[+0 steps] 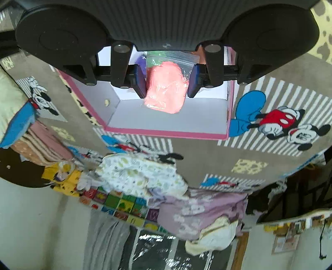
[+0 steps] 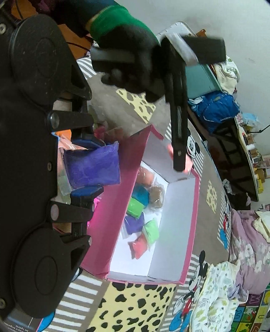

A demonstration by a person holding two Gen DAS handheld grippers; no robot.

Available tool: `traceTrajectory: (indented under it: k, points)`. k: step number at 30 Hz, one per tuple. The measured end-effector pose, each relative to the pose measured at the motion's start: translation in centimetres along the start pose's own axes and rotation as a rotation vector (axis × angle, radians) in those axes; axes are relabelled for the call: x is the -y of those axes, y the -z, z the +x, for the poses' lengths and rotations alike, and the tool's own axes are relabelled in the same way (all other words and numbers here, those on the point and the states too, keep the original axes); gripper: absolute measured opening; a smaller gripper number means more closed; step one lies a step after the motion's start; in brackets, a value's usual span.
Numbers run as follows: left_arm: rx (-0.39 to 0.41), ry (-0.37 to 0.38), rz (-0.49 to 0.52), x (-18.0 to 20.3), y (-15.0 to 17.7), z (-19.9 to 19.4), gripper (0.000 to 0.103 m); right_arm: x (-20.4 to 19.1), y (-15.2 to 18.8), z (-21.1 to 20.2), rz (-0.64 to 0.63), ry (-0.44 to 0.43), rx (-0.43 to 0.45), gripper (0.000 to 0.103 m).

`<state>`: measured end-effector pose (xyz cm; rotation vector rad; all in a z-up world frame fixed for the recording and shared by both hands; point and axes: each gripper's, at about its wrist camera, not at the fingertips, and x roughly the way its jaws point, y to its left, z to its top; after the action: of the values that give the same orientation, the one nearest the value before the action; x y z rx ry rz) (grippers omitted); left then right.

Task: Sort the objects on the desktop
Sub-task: 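Lift the pink packet with the left tool and carry it over the pink box, then open the left tool to drop the pink packet into the box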

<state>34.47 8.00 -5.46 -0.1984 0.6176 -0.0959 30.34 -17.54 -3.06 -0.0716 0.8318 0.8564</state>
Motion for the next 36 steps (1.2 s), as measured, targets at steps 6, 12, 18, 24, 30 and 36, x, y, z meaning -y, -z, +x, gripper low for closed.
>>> traceTrajectory:
  k: [6,12,18,24,30,36]
  points:
    - [-0.081,-0.054,0.009,-0.4,-0.3,3.3,0.042,0.3,0.4,0.3,0.006,0.01,-0.005,0.038]
    - [-0.167,-0.088,0.033,-0.7,-0.1,5.2,0.042,0.6,0.4,0.1,0.013,0.008,0.0,0.038]
    - [-0.219,-0.13,0.195,1.2,0.2,5.7,0.042,0.5,0.4,0.2,0.0,0.017,-0.004,0.038]
    - [-0.291,-0.129,0.341,3.5,0.6,6.9,0.042,0.5,0.5,0.1,-0.003,0.021,-0.005,0.038]
    - [-0.392,-0.127,0.332,3.4,0.6,9.0,0.042,0.4,0.5,0.0,-0.005,0.017,-0.007,0.038]
    - [-0.434,-0.153,0.328,3.3,0.3,10.3,0.042,0.7,0.7,-0.1,0.0,0.015,-0.008,0.038]
